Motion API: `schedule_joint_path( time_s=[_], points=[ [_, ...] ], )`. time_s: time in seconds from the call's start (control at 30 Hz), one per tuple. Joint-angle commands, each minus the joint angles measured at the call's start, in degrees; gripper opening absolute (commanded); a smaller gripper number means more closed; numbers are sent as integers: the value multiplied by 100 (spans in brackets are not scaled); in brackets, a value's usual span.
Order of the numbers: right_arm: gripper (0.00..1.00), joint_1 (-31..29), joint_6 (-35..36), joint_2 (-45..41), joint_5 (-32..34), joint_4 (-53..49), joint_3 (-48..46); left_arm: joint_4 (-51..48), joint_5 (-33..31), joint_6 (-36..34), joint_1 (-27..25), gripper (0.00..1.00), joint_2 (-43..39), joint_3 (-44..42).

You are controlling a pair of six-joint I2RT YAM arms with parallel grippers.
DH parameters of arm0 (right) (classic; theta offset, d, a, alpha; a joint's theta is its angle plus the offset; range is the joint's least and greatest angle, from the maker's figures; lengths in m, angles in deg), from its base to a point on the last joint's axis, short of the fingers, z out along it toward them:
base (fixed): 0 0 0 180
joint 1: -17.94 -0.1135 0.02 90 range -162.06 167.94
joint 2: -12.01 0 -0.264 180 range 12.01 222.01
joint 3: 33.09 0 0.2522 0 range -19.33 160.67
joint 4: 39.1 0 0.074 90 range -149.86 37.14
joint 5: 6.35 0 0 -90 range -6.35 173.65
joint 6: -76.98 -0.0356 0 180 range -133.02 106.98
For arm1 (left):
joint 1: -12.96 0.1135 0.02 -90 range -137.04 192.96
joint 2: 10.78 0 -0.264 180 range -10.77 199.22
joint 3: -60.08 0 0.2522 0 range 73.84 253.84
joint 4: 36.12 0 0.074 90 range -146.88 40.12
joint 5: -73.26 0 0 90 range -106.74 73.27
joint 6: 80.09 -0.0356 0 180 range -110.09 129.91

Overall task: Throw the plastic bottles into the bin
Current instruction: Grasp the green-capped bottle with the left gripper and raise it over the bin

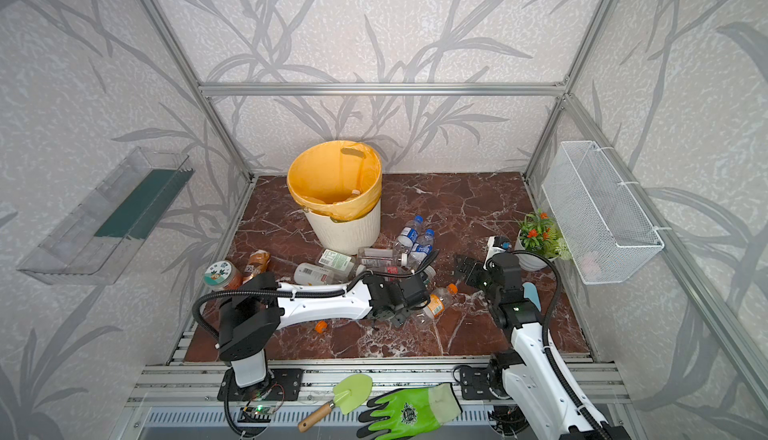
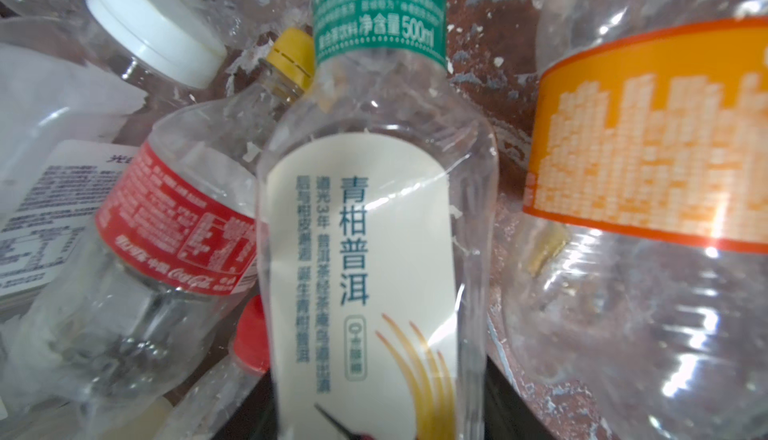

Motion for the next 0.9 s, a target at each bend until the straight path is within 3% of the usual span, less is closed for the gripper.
schedule_joint_path(
  time_s=[0.0, 0.27, 0.5, 0.87],
  points=[
    [99, 41, 45, 79, -62, 231, 281, 35, -73, 228, 22, 44, -518, 57],
    [99, 86, -16, 455, -59, 437, 634, 254, -571, 107, -127, 41, -1519, -73],
    [99, 95, -195, 695, -163, 904, 861, 607, -1530, -547, -145, 40, -2834, -73],
    [96, 86, -697, 1500, -853, 1866, 1280, 2522, -2382, -3414, -136, 39, -4758, 50]
  ],
)
